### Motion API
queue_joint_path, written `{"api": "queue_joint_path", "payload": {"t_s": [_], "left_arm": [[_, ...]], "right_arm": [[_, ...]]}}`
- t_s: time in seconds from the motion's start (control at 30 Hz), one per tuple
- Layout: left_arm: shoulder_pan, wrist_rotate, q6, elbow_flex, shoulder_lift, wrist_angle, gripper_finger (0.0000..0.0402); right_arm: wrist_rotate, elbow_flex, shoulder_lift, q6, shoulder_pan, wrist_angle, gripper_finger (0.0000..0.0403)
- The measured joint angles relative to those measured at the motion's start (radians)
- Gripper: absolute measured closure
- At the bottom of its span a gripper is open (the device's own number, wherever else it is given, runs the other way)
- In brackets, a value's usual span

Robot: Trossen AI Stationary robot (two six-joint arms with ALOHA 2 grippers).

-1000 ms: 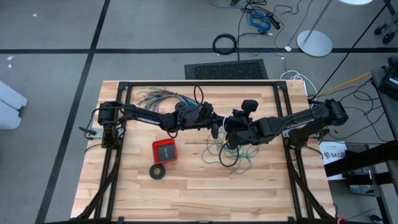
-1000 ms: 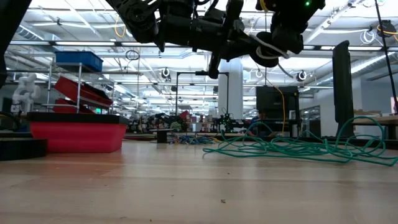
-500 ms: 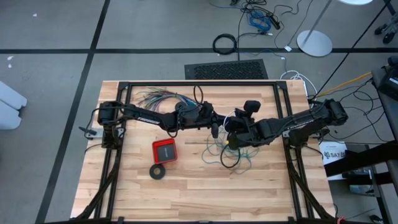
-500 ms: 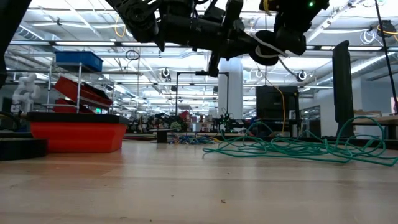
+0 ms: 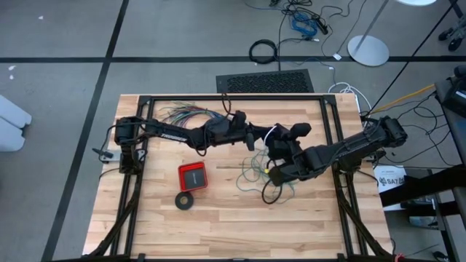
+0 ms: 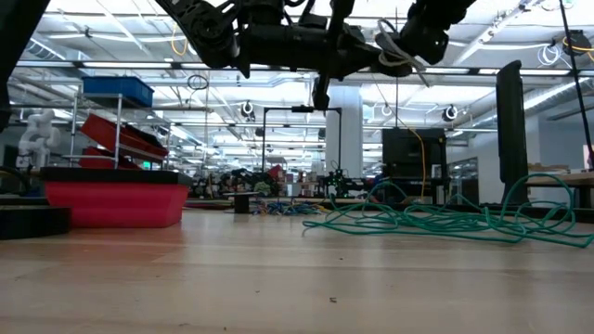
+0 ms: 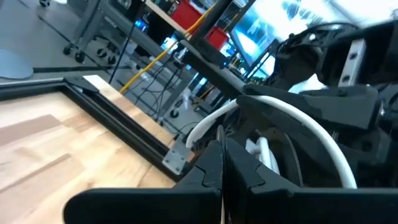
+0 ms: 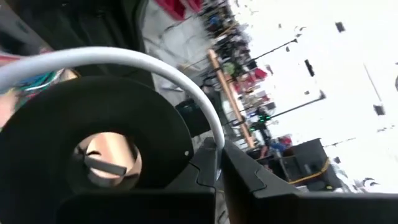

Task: Coil cords
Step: Coil the white wire onto the spool

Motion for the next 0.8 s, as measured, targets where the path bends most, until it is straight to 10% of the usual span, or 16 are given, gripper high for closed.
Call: {"api": "queue_joint_path", "payload": {"t_s": [0.8], "left_arm": [[-0.024, -0.047, -0.006, 0.000, 0.000, -0.015, 0.0401]], "right_arm": [[0.083, 0.000, 0.079, -0.615, -0.026, 0.519, 0.0403]]}}
